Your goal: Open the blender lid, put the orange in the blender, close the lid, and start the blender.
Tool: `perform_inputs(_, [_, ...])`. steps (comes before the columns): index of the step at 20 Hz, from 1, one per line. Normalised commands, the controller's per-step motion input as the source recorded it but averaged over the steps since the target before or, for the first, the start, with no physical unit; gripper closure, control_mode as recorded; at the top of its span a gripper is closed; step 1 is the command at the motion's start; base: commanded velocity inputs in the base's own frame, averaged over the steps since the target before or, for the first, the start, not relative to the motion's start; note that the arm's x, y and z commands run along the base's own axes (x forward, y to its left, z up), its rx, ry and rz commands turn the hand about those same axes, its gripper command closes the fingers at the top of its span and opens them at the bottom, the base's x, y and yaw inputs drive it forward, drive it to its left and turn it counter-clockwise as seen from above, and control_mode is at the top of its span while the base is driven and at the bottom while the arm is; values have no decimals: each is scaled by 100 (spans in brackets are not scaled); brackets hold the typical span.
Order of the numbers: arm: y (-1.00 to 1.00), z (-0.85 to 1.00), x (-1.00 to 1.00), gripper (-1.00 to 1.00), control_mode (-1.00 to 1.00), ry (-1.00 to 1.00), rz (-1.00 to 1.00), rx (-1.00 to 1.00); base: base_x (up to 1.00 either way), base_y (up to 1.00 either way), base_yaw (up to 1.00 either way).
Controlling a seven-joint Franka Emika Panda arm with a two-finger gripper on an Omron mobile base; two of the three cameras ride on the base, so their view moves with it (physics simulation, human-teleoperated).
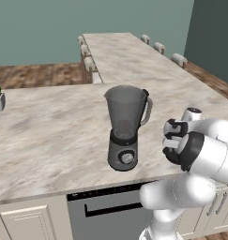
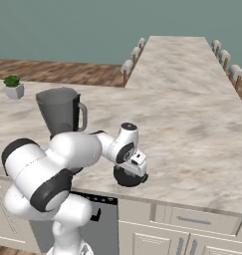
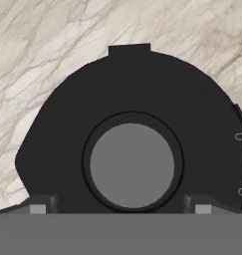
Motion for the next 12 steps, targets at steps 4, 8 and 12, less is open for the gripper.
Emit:
perform_inputs(4, [-3,-9,14,-100,-100,0,0,0,0,0,0])
perform_inputs(8, [-10,-4,9,-100,-100,0,0,0,0,0,0])
perform_inputs(12, [-8,-6,9,-100,-100,0,0,0,0,0,0])
